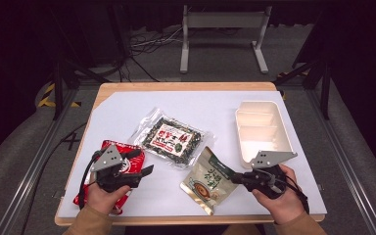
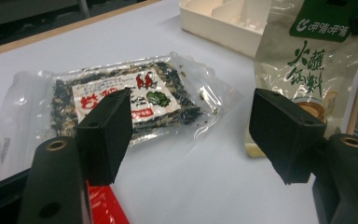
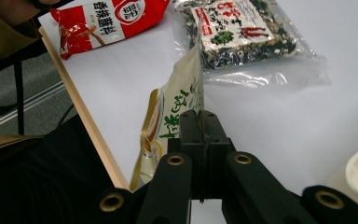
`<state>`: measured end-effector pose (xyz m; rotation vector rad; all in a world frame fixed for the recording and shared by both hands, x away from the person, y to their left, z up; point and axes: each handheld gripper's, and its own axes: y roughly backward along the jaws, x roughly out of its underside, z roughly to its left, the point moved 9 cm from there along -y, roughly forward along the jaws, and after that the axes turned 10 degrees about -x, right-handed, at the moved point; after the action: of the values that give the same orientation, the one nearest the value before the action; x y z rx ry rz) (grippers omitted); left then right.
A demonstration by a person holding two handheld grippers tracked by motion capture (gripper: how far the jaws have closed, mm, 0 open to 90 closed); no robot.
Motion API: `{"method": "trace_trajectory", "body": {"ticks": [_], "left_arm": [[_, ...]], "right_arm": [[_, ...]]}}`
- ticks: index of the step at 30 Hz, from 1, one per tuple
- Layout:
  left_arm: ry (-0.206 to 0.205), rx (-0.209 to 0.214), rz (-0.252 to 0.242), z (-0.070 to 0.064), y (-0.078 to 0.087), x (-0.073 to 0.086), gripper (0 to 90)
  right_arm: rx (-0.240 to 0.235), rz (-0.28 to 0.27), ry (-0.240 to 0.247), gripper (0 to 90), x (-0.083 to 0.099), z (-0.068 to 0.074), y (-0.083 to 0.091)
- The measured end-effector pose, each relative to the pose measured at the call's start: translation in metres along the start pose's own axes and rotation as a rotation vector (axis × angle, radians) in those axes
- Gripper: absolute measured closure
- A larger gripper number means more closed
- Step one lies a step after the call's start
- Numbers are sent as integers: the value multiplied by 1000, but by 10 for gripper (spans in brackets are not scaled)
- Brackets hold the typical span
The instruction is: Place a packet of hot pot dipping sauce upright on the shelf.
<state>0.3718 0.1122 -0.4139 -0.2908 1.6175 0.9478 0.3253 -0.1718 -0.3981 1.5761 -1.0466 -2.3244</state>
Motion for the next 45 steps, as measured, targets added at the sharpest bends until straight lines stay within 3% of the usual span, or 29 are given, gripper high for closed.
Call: {"method": "trace_trajectory", "body": {"ticks": [3, 7, 11, 19, 26, 31, 34, 45], "left_arm": [[15, 24, -18, -2, -3, -10, 305], [-4, 52, -7, -5, -1, -14, 305], [6, 53, -14, -3, 5, -13, 305], [28, 29, 6, 7, 9, 0, 304], [29, -2, 28, 16, 12, 12, 298], [57, -23, 50, 26, 16, 24, 289], [70, 10, 36, 28, 18, 28, 257], [87, -40, 29, 38, 22, 35, 266]], "right_arm": [[3, 11, 32, 900, -10, 6, 2], [18, 14, 74, 900, -23, 13, 6], [58, 17, 111, 900, -32, 13, 11], [62, 4, 139, 900, -46, 11, 22], [58, 48, 170, 900, -53, 5, 29], [56, 66, 193, 900, -60, -1, 35], [62, 72, 208, 900, -66, -6, 41], [80, 103, 232, 900, -82, -25, 56]]}}
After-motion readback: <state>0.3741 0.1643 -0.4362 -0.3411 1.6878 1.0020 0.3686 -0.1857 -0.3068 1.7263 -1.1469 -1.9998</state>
